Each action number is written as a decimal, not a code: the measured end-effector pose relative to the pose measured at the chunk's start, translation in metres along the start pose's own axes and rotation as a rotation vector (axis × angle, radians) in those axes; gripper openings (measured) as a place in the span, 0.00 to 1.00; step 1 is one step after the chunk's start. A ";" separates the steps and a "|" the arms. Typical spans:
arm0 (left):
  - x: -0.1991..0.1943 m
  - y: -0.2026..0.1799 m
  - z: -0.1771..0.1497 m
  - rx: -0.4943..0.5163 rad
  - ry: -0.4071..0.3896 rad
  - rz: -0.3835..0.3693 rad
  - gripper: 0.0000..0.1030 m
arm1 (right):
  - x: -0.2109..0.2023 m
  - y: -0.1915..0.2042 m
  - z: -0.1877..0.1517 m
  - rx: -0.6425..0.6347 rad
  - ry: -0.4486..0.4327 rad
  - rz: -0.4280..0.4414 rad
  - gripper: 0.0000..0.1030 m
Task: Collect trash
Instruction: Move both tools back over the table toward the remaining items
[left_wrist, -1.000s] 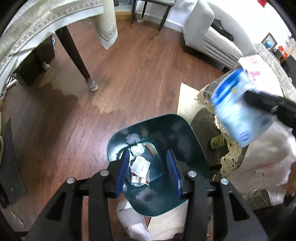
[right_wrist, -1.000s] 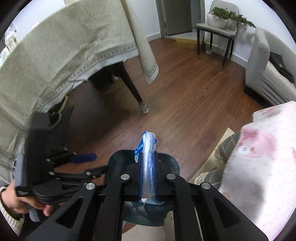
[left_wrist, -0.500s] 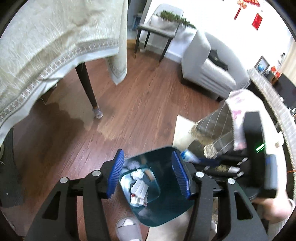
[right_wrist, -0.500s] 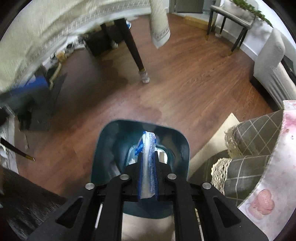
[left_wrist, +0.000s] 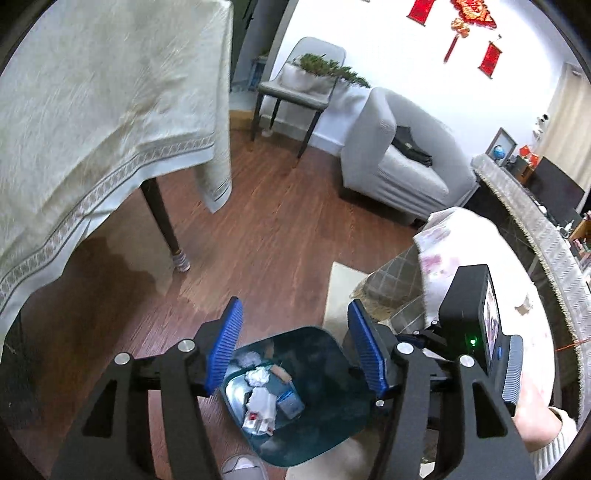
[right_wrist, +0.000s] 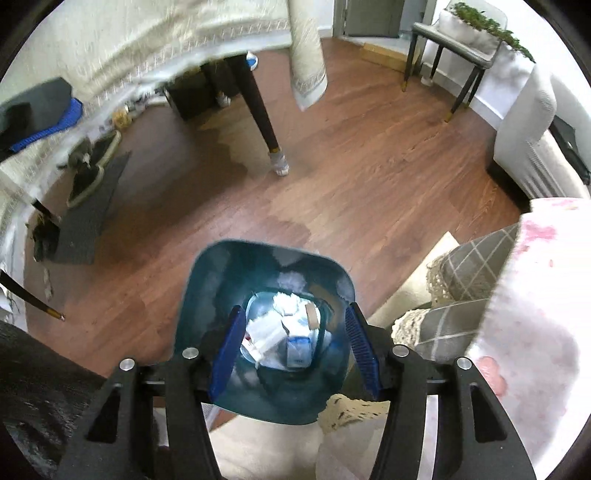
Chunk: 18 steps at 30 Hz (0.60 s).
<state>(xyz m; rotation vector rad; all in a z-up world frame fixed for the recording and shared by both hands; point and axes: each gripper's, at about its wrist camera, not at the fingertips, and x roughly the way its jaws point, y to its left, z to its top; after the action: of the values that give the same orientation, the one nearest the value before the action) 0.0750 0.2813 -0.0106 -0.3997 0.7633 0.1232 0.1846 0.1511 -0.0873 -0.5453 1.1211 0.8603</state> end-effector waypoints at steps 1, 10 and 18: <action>-0.002 -0.004 0.003 0.005 -0.009 -0.007 0.63 | -0.007 -0.003 0.000 0.009 -0.018 0.017 0.55; -0.012 -0.057 0.018 0.074 -0.061 -0.078 0.69 | -0.080 -0.036 -0.011 0.078 -0.201 0.069 0.59; -0.003 -0.126 0.017 0.184 -0.073 -0.140 0.74 | -0.121 -0.084 -0.042 0.147 -0.266 0.015 0.61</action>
<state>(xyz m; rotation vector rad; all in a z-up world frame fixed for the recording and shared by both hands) 0.1150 0.1727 0.0411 -0.2711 0.6663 -0.0637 0.2087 0.0327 0.0072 -0.2914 0.9368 0.8290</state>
